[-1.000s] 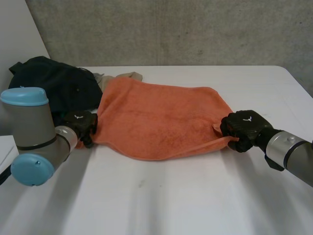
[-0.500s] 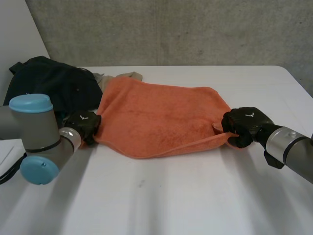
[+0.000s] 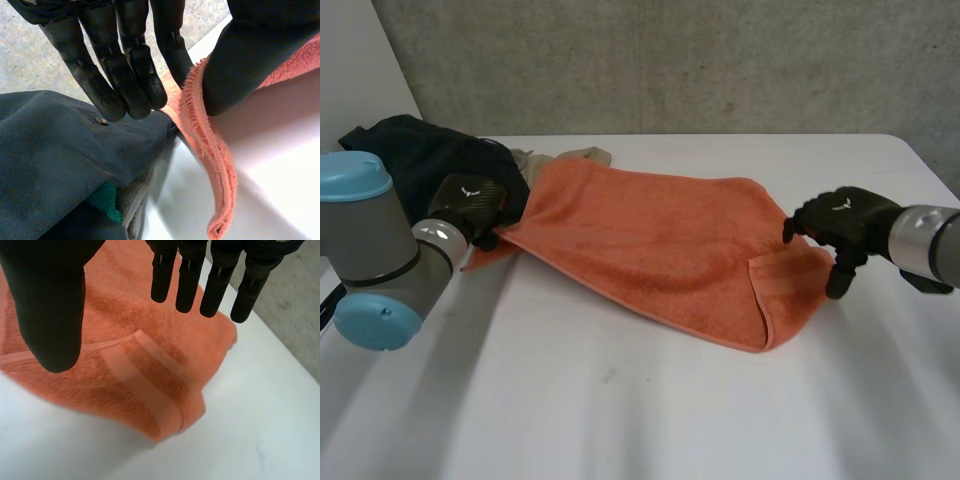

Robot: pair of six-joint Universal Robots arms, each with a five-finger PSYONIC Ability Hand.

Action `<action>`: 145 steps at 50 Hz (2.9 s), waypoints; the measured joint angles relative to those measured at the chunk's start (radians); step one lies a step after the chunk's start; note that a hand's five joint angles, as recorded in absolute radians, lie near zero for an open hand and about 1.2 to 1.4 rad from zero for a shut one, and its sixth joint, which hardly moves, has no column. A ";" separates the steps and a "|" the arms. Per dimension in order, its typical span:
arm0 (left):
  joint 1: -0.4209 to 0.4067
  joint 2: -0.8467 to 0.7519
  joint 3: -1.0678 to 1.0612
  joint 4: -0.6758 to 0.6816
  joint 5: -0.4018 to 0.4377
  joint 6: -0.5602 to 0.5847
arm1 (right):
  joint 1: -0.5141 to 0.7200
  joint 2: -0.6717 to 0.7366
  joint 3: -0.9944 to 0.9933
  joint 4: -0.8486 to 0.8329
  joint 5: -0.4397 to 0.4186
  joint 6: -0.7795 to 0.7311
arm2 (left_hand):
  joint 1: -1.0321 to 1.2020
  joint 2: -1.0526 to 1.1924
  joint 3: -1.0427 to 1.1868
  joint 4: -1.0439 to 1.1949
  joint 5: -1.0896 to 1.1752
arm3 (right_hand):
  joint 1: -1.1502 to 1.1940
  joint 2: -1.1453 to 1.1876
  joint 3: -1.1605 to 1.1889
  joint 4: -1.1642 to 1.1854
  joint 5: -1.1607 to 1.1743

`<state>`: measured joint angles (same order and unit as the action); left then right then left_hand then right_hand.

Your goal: Fold the laundry.

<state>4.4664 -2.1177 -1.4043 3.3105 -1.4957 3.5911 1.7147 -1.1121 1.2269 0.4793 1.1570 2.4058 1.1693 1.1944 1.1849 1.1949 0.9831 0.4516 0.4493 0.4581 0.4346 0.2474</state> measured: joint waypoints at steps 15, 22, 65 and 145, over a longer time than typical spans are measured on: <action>0.000 0.066 -0.017 -0.021 0.005 -0.023 | 0.146 0.331 -0.277 -0.005 -0.016 -0.447 | 0.000 0.002 0.002 0.000 0.000 | 0.006 0.004 0.002 0.043 0.064; -0.002 0.090 -0.025 -0.020 0.008 -0.032 | 0.152 0.455 -0.394 -0.004 0.032 -0.482 | 0.000 0.002 0.002 0.000 0.000 | 0.009 0.008 0.003 0.044 0.067; -0.019 0.202 -0.063 -0.183 0.014 -0.025 | 0.067 0.162 -0.046 -0.175 0.005 -0.070 | -0.096 -0.122 -0.112 -0.117 -0.078 | 0.119 0.115 0.107 0.131 0.115; 0.040 0.128 -0.121 -0.422 0.060 0.133 | -0.208 0.162 -0.023 -0.244 0.124 0.301 | -0.804 -0.838 -0.829 -0.847 -0.813 | 0.683 0.727 0.728 0.760 0.769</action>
<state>4.5068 -1.9896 -1.5254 2.8884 -1.4355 3.7246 1.5064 -0.9497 1.2034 0.2350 1.2809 2.7067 0.3653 0.3560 0.3554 0.3479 0.1700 1.1345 1.1760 1.1857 1.1942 1.0159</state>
